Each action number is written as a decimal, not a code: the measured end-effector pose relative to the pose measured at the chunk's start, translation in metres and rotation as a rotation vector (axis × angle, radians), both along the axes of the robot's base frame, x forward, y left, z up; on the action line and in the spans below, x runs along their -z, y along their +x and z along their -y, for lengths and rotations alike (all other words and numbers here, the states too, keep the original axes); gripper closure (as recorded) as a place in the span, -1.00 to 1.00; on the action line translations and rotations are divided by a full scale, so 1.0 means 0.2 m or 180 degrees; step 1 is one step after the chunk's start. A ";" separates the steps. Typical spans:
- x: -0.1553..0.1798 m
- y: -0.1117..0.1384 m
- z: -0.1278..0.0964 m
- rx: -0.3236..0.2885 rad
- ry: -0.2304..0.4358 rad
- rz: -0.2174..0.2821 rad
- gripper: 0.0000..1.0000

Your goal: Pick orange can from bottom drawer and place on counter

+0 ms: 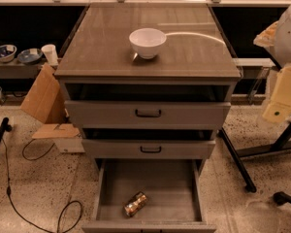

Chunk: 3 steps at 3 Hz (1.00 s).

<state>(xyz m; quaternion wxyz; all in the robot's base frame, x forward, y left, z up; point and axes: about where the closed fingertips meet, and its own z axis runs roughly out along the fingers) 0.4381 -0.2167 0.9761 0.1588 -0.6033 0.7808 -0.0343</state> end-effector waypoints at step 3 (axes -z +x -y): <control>0.07 0.05 -0.20 -0.0426 -0.0243 0.0186 -1.00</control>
Offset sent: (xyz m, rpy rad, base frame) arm 0.0077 0.0157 -0.0128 -0.0143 -0.0235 0.0595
